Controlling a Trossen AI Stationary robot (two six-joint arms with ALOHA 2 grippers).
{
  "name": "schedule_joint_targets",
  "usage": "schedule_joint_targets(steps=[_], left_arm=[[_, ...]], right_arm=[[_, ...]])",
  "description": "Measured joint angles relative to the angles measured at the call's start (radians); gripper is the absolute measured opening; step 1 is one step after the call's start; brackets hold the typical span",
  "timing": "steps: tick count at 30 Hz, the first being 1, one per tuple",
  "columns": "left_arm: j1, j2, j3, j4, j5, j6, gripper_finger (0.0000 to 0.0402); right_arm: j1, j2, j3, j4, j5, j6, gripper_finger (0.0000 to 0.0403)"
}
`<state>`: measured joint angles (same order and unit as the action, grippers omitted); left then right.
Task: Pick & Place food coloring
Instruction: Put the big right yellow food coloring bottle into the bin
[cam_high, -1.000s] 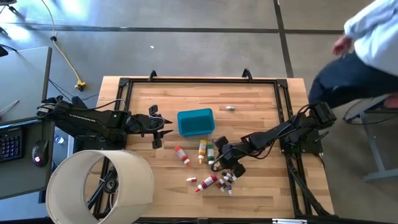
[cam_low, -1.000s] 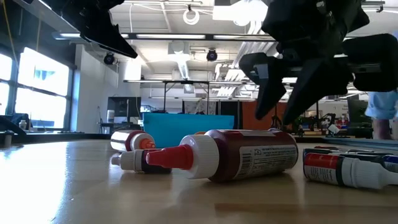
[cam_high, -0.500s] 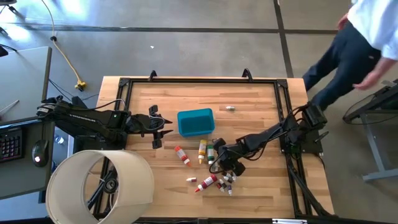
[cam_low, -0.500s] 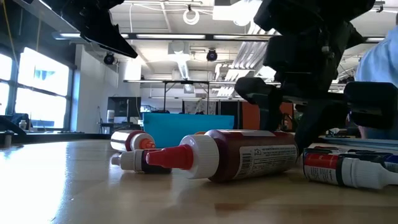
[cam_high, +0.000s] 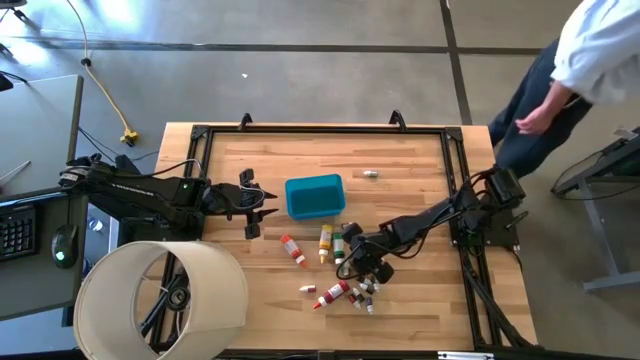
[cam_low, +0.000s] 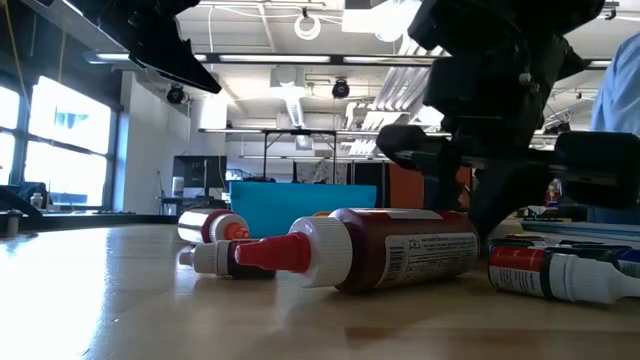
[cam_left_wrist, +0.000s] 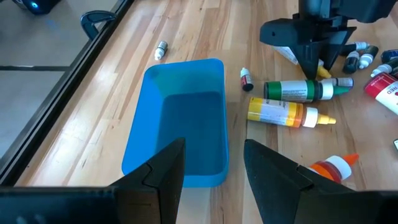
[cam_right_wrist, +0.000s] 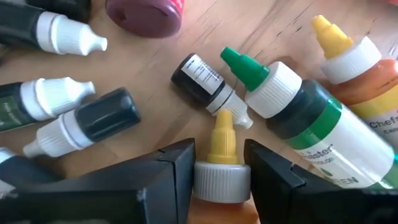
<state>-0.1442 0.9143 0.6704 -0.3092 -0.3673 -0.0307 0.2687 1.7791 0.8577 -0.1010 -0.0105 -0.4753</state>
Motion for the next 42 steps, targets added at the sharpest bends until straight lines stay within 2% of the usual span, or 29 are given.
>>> schedule_joint_targets(steps=[4,7,14,18,21,25,29,32,36,42], left_arm=[[0.000,0.000,0.000,0.000,0.000,0.001,0.0161],[0.000,0.000,0.000,0.000,-0.001,0.010,0.0161],[0.000,0.000,0.000,0.023,-0.001,0.026,0.0161],[0.000,0.000,0.000,0.030,-0.001,0.026,0.0161],[0.000,0.000,0.000,0.031,-0.004,0.026,0.0161],[0.000,0.000,0.000,0.030,-0.004,0.026,0.0161],[0.000,0.000,0.000,0.030,-0.006,0.026,0.0161],[0.000,0.000,0.000,0.032,-0.009,0.026,0.0161],[0.000,0.000,0.000,0.052,-0.010,0.026,0.0161],[0.000,0.000,0.000,0.076,-0.009,0.026,0.0161]], right_arm=[[0.000,-0.005,-0.001,0.019,0.008,0.002,0.0120],[0.000,-0.034,-0.004,0.019,0.052,0.026,0.0120],[0.000,-0.222,-0.003,0.115,0.212,0.095,0.0120],[-0.031,-0.326,-0.014,0.343,0.279,0.159,0.0120],[-0.081,-0.335,-0.066,0.619,0.217,0.180,0.0120],[-0.169,-0.275,-0.190,1.014,0.130,0.193,0.0120],[-0.256,-0.138,-0.298,1.403,0.130,0.284,0.0120],[-0.320,-0.012,-0.310,1.621,0.115,0.370,0.0120],[-0.390,0.142,-0.241,1.657,0.107,0.442,0.0120],[-0.439,0.251,-0.132,1.644,0.106,0.526,0.0120]])
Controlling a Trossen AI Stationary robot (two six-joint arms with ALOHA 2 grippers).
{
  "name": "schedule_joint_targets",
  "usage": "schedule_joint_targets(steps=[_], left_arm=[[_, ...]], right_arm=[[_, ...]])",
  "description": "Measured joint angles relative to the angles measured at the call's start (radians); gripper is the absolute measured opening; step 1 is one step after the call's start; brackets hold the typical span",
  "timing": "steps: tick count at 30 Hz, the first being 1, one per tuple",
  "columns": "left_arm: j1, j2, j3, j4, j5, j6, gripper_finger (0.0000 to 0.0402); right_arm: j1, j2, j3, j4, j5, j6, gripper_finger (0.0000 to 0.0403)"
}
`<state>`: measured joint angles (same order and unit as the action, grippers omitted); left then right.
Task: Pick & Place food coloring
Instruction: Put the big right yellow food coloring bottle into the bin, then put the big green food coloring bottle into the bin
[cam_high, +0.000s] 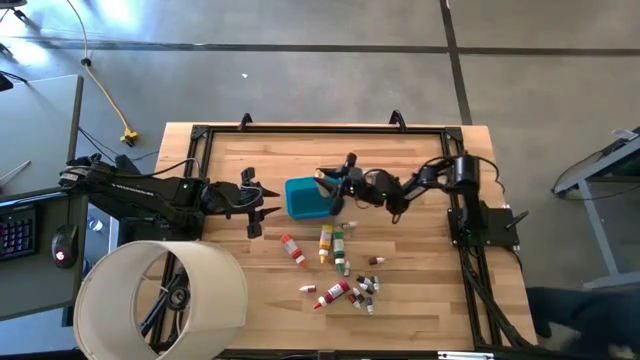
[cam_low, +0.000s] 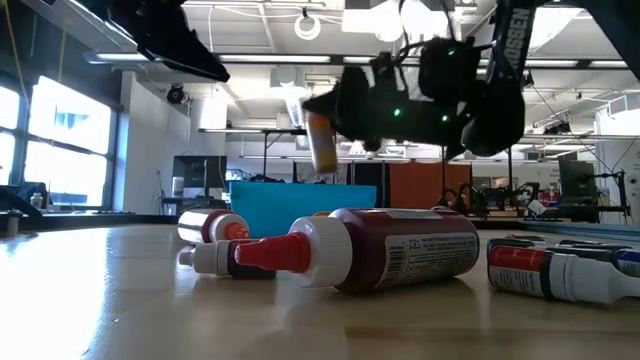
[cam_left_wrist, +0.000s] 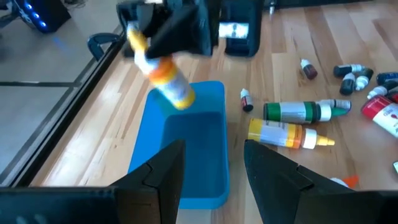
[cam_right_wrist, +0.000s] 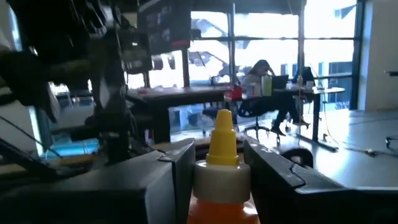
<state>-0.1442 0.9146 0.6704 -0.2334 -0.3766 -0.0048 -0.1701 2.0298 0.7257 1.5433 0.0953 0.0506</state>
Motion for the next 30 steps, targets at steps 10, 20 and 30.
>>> schedule_joint_targets(steps=[10,20,30], left_arm=[[0.000,0.000,0.000,-0.009,0.000,0.000,0.0161],[0.000,0.000,0.000,-0.005,0.001,-0.003,0.0161],[0.000,0.000,0.000,-0.003,0.001,-0.003,0.0161]], right_arm=[[0.002,0.010,-0.037,-0.052,0.138,-0.005,0.0120],[-0.033,0.011,-0.040,-0.185,0.165,0.000,0.0150],[-0.040,0.011,-0.040,-0.182,0.154,-0.018,0.0149]])
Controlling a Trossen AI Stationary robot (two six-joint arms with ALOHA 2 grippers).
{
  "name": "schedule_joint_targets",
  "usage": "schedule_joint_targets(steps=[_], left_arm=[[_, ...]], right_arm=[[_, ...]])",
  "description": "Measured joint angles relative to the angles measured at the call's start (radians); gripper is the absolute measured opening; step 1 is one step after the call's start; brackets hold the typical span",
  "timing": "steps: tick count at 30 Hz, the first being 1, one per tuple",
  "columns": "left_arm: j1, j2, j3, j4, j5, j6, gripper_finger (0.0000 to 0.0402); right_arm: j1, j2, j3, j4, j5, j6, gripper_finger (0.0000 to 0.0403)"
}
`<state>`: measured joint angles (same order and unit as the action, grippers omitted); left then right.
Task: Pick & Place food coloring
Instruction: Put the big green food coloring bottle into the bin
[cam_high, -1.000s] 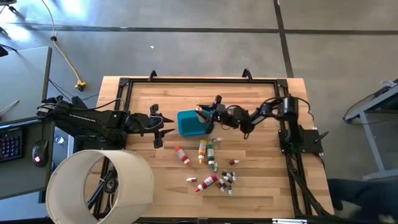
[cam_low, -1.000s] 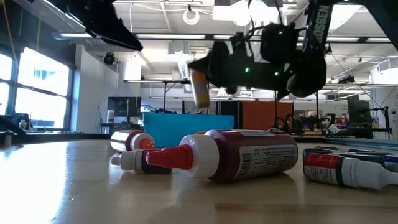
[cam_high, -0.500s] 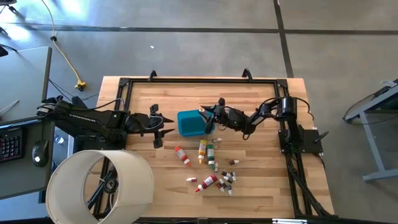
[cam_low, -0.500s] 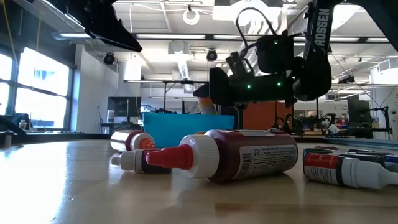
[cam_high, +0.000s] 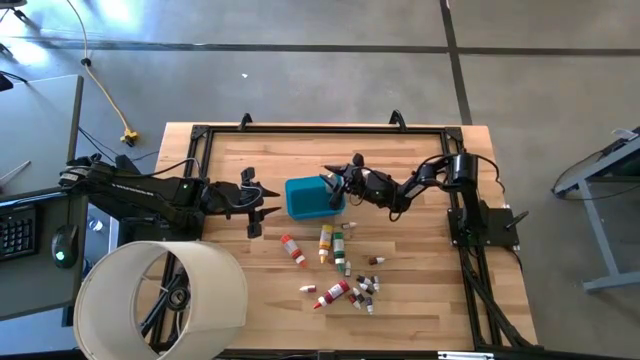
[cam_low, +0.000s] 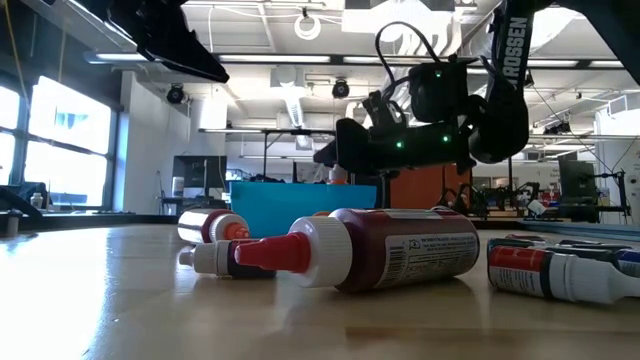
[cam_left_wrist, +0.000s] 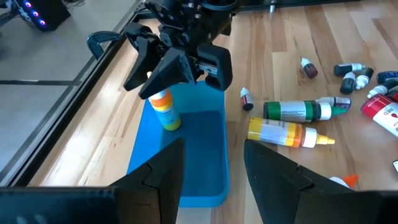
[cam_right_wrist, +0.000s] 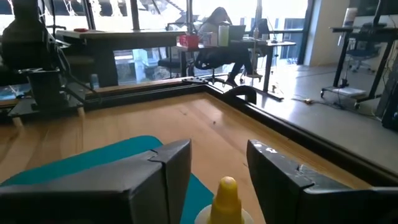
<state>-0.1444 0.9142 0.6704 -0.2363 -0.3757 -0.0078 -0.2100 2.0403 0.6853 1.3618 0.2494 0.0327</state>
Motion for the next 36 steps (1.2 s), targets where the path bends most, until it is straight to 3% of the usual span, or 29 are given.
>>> schedule_joint_targets(steps=[4,8,11,14,17,21,26,36], left_arm=[[0.000,0.000,0.000,0.000,0.000,0.000,0.0161],[0.000,0.000,0.000,-0.001,0.000,0.000,0.0161],[0.000,0.000,0.000,-0.002,0.000,-0.001,0.0161],[0.000,0.000,0.000,-0.002,0.001,0.000,0.0161],[0.000,0.000,0.000,-0.002,0.001,0.000,0.0161],[0.000,0.000,0.000,0.001,0.001,-0.016,0.0161],[0.000,0.000,0.000,0.001,0.002,-0.034,0.0161],[0.000,0.000,0.000,0.002,0.002,-0.035,0.0161]], right_arm=[[0.000,-0.029,0.000,0.063,-0.003,-0.038,0.0151],[0.018,-0.166,0.000,-0.005,-0.069,-0.060,0.0149],[0.071,-0.321,0.000,-0.214,-0.159,-0.147,0.0146],[0.171,-0.463,0.022,-0.537,-0.230,-0.234,0.0145],[0.289,-0.531,0.056,-0.842,-0.263,-0.305,0.0146],[0.431,-0.529,0.085,-1.039,-0.259,-0.287,0.0146],[0.538,-0.458,0.086,-1.043,-0.174,-0.305,0.0146],[0.490,-0.368,0.086,-0.993,-0.320,-0.202,0.0174]])
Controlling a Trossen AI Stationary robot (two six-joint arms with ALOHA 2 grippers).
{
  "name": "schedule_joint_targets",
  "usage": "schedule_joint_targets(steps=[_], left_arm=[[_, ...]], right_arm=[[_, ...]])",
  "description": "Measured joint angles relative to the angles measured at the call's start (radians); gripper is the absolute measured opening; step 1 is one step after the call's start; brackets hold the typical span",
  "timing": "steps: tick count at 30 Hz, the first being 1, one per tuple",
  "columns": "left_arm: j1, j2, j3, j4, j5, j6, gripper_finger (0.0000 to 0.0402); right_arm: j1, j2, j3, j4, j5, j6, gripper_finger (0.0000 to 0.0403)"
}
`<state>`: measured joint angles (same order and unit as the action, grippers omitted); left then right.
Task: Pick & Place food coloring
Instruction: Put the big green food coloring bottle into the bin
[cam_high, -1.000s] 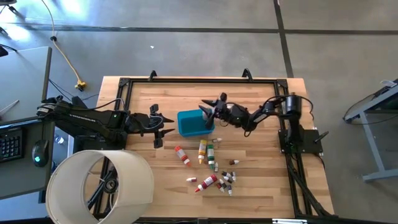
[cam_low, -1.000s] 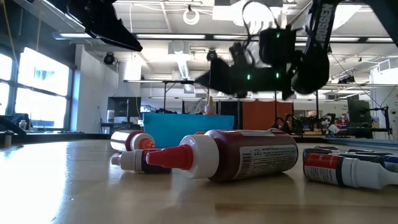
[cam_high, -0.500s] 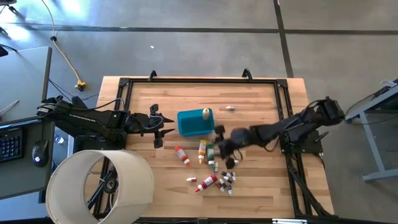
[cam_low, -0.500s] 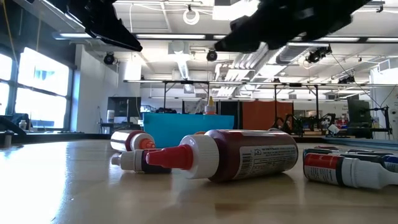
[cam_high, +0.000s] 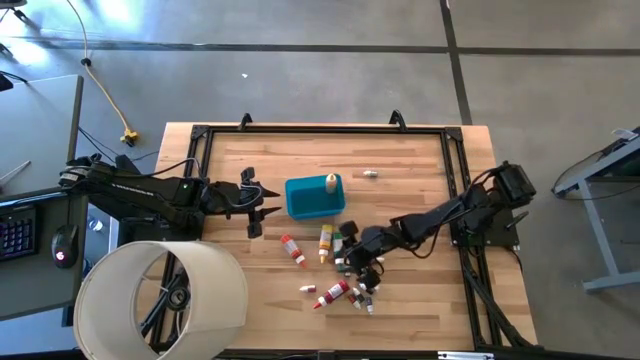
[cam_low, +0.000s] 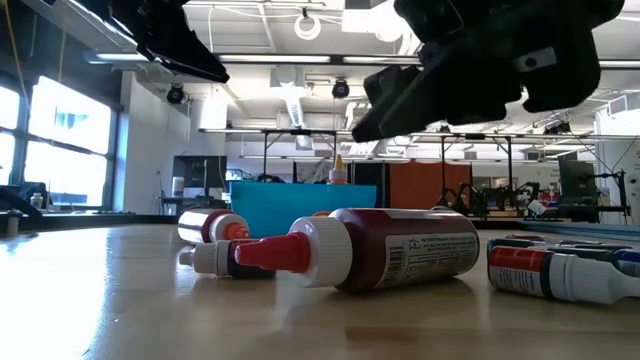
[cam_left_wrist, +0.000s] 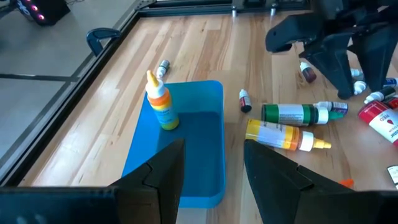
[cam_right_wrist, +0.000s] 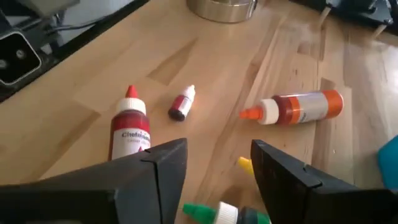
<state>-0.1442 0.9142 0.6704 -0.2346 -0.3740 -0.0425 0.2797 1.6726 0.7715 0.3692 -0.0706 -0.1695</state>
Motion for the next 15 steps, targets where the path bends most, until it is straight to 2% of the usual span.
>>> schedule_joint_targets(steps=[7,11,15], left_arm=[[0.000,0.000,0.000,-0.001,0.000,0.000,0.0161],[0.000,0.000,0.000,-0.001,-0.001,0.005,0.0161],[0.000,0.000,0.000,-0.001,-0.001,0.005,0.0161]], right_arm=[[-0.008,0.002,0.000,-0.154,-0.004,-0.107,0.0202],[-0.032,0.002,0.000,-0.146,-0.065,-0.122,0.0213],[-0.067,0.002,0.000,-0.150,-0.048,-0.233,0.0222]])
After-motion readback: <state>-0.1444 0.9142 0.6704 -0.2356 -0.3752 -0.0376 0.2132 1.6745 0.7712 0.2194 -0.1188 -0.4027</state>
